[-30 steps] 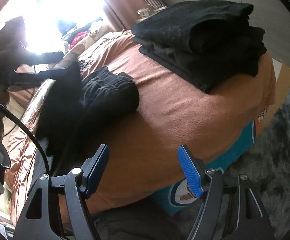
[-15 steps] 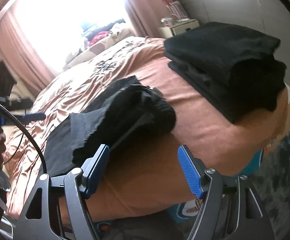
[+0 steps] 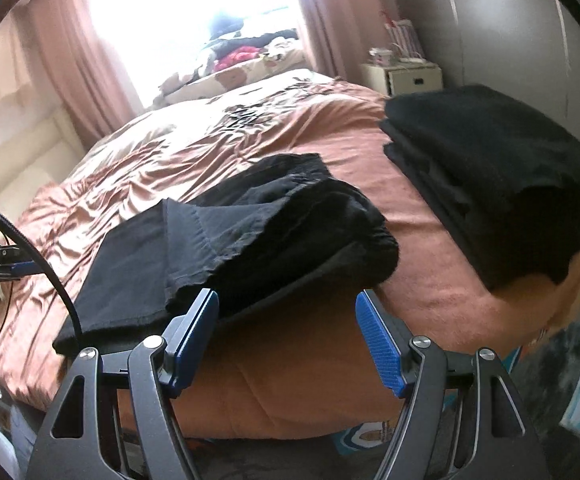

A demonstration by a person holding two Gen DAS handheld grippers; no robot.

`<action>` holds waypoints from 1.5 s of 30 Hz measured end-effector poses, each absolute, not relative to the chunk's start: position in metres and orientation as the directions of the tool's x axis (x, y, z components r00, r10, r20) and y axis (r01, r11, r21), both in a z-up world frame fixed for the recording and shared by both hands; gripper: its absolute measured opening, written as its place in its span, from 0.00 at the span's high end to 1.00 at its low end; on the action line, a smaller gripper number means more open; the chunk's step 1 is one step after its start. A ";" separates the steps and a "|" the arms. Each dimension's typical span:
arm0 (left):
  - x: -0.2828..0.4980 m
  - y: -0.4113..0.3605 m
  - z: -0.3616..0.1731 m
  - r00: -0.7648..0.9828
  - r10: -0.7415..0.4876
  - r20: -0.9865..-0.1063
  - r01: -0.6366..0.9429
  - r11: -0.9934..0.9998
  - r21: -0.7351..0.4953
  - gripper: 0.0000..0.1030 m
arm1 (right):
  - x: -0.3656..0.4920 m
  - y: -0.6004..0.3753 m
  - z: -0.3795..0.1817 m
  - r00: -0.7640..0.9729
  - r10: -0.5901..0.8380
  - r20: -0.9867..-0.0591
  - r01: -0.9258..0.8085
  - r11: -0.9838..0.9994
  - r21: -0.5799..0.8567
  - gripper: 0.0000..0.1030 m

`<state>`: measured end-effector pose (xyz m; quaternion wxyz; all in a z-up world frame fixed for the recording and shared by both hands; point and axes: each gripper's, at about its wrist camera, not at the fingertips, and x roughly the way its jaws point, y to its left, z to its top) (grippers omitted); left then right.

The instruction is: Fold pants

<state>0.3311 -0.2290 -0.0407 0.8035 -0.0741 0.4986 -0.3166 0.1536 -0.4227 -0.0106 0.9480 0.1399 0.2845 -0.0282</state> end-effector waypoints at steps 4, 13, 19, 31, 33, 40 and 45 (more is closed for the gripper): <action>0.322 -0.201 -0.052 0.342 -0.558 -0.756 0.379 0.818 -0.432 0.20 | 0.156 -0.414 -0.007 0.839 0.019 -0.544 0.108 0.973 0.202 0.32; 0.308 -0.152 -0.080 0.400 -0.523 -0.753 0.265 0.852 -0.451 0.20 | 0.164 -0.392 -0.005 0.827 0.023 -0.562 0.035 0.995 0.093 0.32; 0.305 -0.126 -0.096 0.422 -0.502 -0.755 0.188 0.863 -0.468 0.20 | 0.170 -0.370 -0.002 0.829 0.023 -0.558 -0.035 0.999 -0.010 0.32; 0.312 -0.101 -0.137 0.406 -0.471 -0.783 0.079 0.872 -0.483 0.21 | 0.198 -0.337 -0.013 0.782 0.018 -0.623 -0.185 0.961 -0.205 0.32; 0.312 -0.101 -0.142 0.400 -0.469 -0.787 0.071 0.872 -0.484 0.21 | 0.205 -0.330 -0.018 0.768 0.015 -0.640 -0.222 0.944 -0.244 0.32; 0.313 -0.100 -0.158 0.372 -0.459 -0.807 0.036 0.876 -0.482 0.21 | 0.227 -0.310 -0.024 0.737 0.002 -0.676 -0.299 0.898 -0.324 0.32; 0.314 -0.096 -0.160 0.380 -0.468 -0.797 0.025 0.867 -0.497 0.21 | 0.238 -0.312 -0.026 0.726 -0.013 -0.687 -0.304 0.890 -0.339 0.32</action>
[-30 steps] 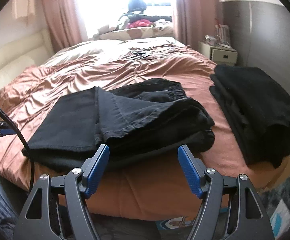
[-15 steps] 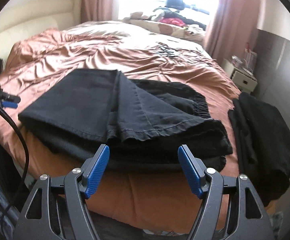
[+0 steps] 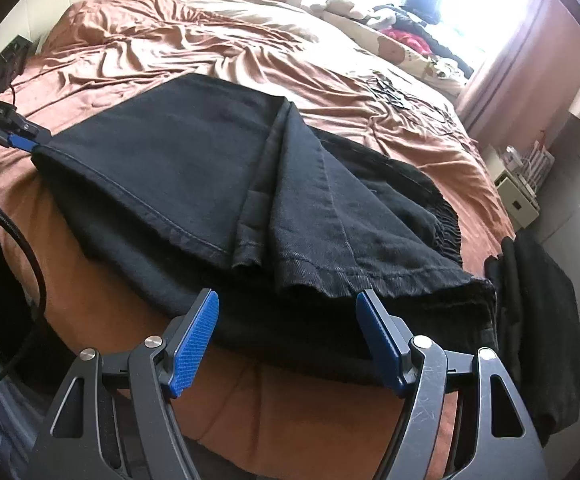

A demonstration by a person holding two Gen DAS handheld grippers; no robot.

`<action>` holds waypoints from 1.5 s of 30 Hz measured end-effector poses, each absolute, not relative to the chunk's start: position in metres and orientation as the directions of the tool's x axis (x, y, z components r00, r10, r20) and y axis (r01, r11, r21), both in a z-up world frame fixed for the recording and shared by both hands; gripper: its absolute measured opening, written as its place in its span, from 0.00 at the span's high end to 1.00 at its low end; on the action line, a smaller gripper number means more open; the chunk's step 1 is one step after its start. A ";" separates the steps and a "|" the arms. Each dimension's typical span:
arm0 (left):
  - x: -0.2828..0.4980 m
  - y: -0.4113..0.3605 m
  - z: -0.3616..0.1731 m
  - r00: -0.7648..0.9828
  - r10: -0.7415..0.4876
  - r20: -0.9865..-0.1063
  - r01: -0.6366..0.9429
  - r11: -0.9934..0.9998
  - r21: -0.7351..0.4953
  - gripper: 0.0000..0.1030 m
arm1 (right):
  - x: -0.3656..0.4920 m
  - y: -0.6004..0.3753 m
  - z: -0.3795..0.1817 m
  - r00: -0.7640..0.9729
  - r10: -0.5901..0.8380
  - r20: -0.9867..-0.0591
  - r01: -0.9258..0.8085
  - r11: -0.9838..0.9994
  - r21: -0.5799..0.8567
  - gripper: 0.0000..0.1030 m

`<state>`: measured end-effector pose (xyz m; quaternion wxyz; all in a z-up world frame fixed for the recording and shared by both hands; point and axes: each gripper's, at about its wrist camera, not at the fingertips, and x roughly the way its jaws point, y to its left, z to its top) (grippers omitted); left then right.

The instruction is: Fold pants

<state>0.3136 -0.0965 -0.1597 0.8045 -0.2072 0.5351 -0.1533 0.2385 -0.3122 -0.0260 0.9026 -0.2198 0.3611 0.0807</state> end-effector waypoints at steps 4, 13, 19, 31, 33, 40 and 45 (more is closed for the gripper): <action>0.314 -0.094 -0.161 0.387 -0.476 -0.790 0.015 0.860 -0.510 0.22 | 0.240 -0.316 -0.021 0.723 -0.001 -0.691 -0.312 0.892 -0.327 0.32; 0.315 -0.096 -0.161 0.389 -0.476 -0.789 0.017 0.860 -0.511 0.22 | 0.234 -0.312 -0.018 0.722 0.027 -0.692 -0.386 0.845 -0.370 0.32; 0.314 -0.094 -0.160 0.396 -0.483 -0.781 0.014 0.854 -0.521 0.23 | 0.253 -0.306 -0.030 0.692 -0.025 -0.722 -0.423 0.796 -0.433 0.61; 0.315 -0.093 -0.149 0.406 -0.532 -0.743 0.012 0.816 -0.578 0.28 | 0.278 -0.334 0.045 0.745 0.014 -0.667 -0.346 0.863 -0.368 0.95; 0.316 -0.095 -0.149 0.404 -0.531 -0.745 0.010 0.817 -0.577 0.28 | 0.284 -0.346 0.062 0.766 0.017 -0.643 -0.304 0.891 -0.338 0.95; 0.320 -0.101 -0.145 0.400 -0.533 -0.746 0.025 0.820 -0.572 0.28 | 0.310 -0.375 0.073 0.767 -0.014 -0.641 -0.210 0.939 -0.272 0.95; 0.322 -0.101 -0.146 0.398 -0.528 -0.750 0.019 0.822 -0.569 0.28 | 0.340 -0.391 0.073 0.756 -0.029 -0.654 -0.170 0.956 -0.239 0.95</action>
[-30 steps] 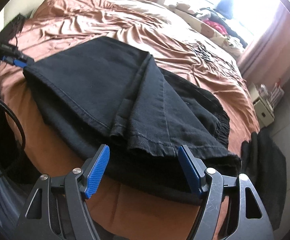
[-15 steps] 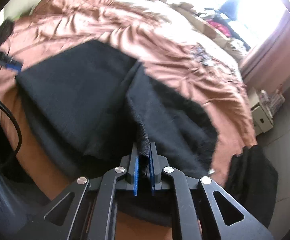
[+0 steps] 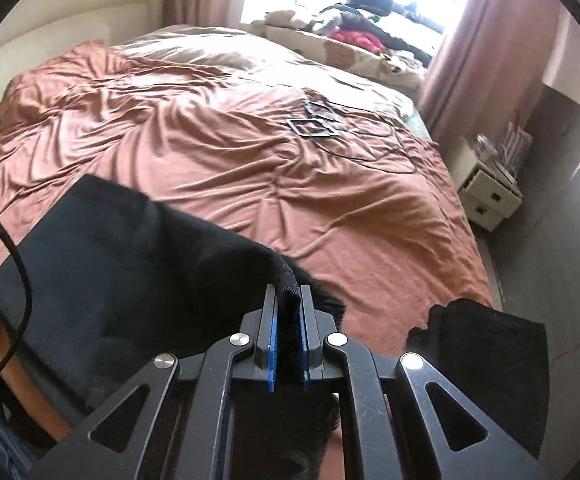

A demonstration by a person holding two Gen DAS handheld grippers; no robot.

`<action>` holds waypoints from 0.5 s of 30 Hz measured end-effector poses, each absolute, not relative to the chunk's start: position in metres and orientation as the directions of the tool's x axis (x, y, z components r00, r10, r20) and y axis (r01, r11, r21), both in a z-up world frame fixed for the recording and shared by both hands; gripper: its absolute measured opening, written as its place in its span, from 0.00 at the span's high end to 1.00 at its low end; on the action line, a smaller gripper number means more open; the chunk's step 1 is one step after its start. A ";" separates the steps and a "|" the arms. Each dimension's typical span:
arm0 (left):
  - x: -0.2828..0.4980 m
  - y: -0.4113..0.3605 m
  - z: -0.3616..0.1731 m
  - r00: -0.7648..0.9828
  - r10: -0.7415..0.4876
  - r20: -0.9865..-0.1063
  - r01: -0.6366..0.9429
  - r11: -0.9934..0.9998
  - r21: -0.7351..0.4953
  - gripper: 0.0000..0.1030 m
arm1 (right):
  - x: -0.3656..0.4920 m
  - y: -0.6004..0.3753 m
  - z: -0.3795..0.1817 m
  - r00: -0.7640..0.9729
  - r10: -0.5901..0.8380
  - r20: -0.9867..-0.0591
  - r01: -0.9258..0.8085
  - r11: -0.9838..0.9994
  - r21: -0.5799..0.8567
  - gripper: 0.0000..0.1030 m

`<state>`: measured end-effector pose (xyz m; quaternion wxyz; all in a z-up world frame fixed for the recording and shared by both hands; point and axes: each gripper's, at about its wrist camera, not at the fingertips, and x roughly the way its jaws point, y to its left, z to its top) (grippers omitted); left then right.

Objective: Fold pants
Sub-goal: 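Pinch and release the folded pants edge with the right tool, then withdraw the open right tool from the folded pants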

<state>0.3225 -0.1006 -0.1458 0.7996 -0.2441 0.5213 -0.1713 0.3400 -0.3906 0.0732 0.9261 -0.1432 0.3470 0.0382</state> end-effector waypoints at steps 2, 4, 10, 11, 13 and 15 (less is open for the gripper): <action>0.325 -0.101 -0.146 0.397 -0.526 -0.752 0.015 0.823 -0.567 0.28 | 0.354 -0.396 0.071 0.752 -0.054 -0.657 -0.149 0.957 -0.249 0.95; 0.328 -0.102 -0.148 0.394 -0.521 -0.758 0.011 0.827 -0.562 0.28 | 0.368 -0.399 0.069 0.742 -0.104 -0.663 -0.109 0.956 -0.271 0.95; 0.331 -0.107 -0.146 0.394 -0.515 -0.761 0.011 0.831 -0.556 0.28 | 0.376 -0.398 0.066 0.737 -0.118 -0.665 -0.079 0.963 -0.258 0.57; 0.331 -0.107 -0.146 0.395 -0.516 -0.760 0.012 0.830 -0.557 0.28 | 0.373 -0.397 0.066 0.744 -0.107 -0.660 -0.085 0.964 -0.252 0.51; 0.332 -0.109 -0.146 0.395 -0.517 -0.759 0.014 0.830 -0.558 0.28 | 0.359 -0.392 0.065 0.748 -0.074 -0.660 -0.113 0.965 -0.236 0.50; 0.332 -0.112 -0.146 0.393 -0.519 -0.759 0.016 0.829 -0.559 0.28 | 0.344 -0.384 0.061 0.745 -0.044 -0.666 -0.150 0.961 -0.232 0.50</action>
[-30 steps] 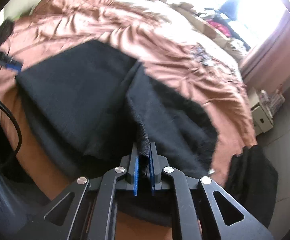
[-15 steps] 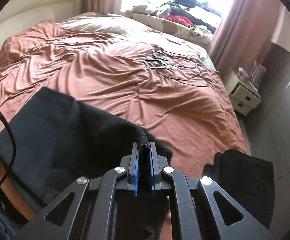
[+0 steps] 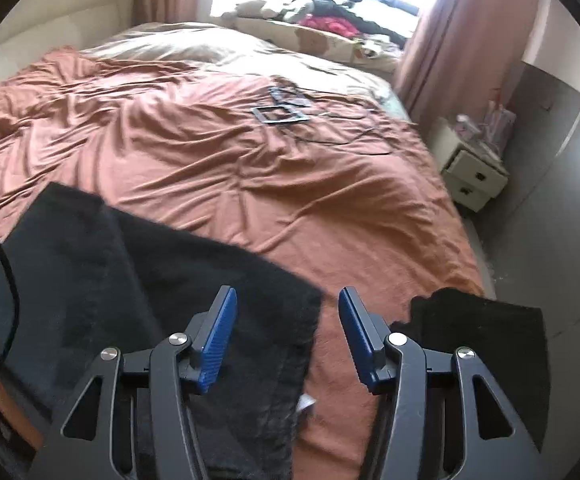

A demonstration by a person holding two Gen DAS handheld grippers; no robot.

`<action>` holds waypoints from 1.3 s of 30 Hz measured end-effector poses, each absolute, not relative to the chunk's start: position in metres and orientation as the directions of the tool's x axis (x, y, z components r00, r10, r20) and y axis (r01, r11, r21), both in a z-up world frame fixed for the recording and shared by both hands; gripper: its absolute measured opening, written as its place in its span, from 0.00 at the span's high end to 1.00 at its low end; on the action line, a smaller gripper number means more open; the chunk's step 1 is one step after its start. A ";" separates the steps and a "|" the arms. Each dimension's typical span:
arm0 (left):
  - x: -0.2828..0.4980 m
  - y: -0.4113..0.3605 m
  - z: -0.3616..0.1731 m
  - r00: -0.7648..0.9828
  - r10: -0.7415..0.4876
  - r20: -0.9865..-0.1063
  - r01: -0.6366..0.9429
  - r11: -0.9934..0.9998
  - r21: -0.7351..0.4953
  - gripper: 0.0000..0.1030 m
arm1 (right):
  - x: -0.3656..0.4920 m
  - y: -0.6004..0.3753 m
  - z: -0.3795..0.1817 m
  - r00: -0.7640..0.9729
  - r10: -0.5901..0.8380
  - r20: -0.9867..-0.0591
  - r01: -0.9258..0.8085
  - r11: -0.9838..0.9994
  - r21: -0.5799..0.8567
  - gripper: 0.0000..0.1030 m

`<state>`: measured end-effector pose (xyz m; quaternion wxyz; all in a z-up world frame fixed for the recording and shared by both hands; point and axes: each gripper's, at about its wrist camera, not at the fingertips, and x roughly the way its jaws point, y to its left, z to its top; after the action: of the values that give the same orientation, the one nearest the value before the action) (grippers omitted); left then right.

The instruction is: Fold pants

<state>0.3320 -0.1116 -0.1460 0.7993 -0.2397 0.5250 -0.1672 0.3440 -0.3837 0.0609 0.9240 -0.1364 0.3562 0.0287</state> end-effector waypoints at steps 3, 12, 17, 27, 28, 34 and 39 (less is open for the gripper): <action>0.332 -0.115 -0.147 0.389 -0.523 -0.759 0.018 0.827 -0.561 0.28 | 0.328 -0.372 0.054 0.737 -0.005 -0.676 -0.209 0.949 -0.234 0.50; 0.327 -0.119 -0.150 0.388 -0.525 -0.758 0.012 0.825 -0.565 0.31 | 0.277 -0.331 0.033 0.688 0.118 -0.716 -0.385 0.896 -0.223 0.50; 0.325 -0.117 -0.157 0.369 -0.519 -0.771 -0.020 0.825 -0.565 0.52 | 0.266 -0.320 0.021 0.647 0.178 -0.741 -0.466 0.862 -0.200 0.50; 0.318 -0.113 -0.168 0.349 -0.542 -0.764 -0.056 0.802 -0.594 0.58 | 0.268 -0.305 0.003 0.536 0.262 -0.803 -0.587 0.799 -0.132 0.50; 0.318 -0.113 -0.169 0.346 -0.543 -0.765 -0.057 0.802 -0.594 0.58 | 0.270 -0.304 0.001 0.532 0.260 -0.806 -0.593 0.794 -0.135 0.50; 0.317 -0.111 -0.170 0.345 -0.548 -0.762 -0.063 0.797 -0.601 0.58 | 0.286 -0.303 -0.014 0.518 0.178 -0.836 -0.587 0.785 -0.196 0.50; 0.316 -0.112 -0.164 0.342 -0.550 -0.762 -0.043 0.801 -0.597 0.58 | 0.297 -0.314 -0.004 0.532 0.172 -0.829 -0.584 0.784 -0.212 0.82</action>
<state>0.3162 -0.1117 -0.1644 0.7736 -0.2696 0.5495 -0.1640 0.2972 -0.3136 -0.0042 0.8415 -0.2401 0.4287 0.2245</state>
